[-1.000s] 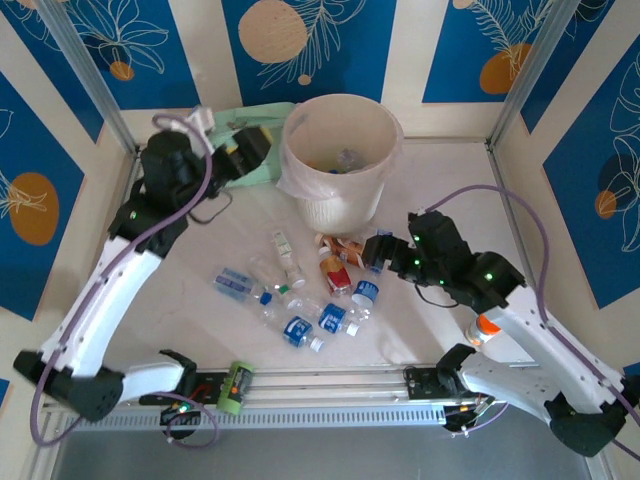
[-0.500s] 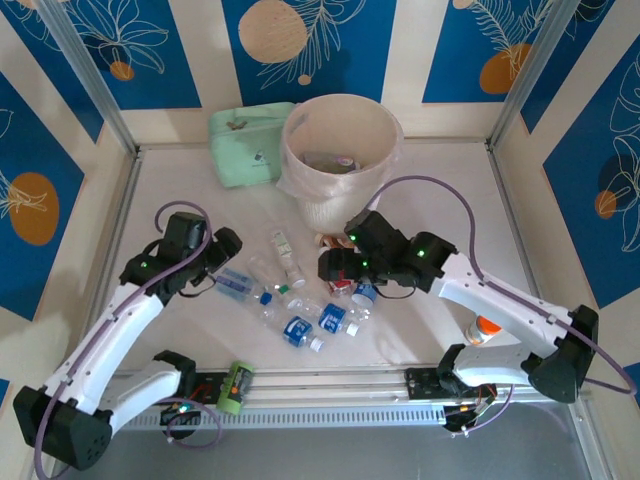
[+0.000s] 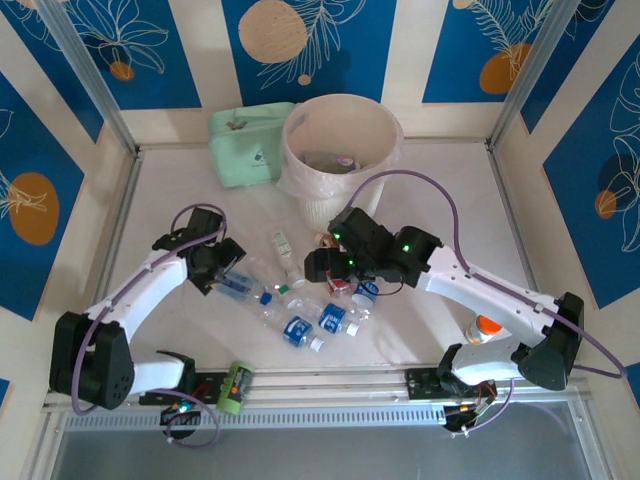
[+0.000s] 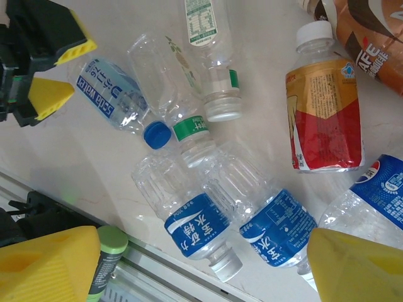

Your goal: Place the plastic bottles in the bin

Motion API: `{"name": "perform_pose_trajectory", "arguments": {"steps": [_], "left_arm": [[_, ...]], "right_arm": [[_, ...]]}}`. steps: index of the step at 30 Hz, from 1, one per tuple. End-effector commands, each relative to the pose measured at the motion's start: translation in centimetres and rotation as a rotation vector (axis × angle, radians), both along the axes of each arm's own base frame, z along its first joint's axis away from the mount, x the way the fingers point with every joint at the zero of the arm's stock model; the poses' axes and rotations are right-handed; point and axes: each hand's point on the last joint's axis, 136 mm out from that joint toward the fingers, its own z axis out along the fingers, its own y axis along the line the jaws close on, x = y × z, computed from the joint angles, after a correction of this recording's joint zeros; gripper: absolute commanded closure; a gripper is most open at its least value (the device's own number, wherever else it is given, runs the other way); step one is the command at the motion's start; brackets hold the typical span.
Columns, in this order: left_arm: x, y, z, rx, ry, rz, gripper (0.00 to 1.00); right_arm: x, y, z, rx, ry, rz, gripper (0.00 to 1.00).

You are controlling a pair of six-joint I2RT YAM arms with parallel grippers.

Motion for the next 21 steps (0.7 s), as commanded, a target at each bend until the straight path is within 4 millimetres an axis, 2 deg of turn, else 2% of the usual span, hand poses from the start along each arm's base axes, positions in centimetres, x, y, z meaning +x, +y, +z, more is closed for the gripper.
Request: {"name": "perform_pose_trajectory", "arguments": {"steps": [1, 9, 21], "left_arm": [[-0.1, 0.3, -0.6, -0.011, 0.022, 0.035, 0.11], [-1.5, 1.4, -3.1, 0.041, 0.107, 0.087, 0.07], [-0.6, 0.8, -5.4, 0.021, 0.145, 0.095, 0.14]], "right_arm": [[0.1, 0.4, 0.5, -0.013, -0.01, 0.018, 0.14], [0.6, 1.1, 0.5, -0.018, -0.009, 0.026, 0.14], [0.7, 1.1, 0.8, -0.033, -0.013, 0.032, 0.14]]}}
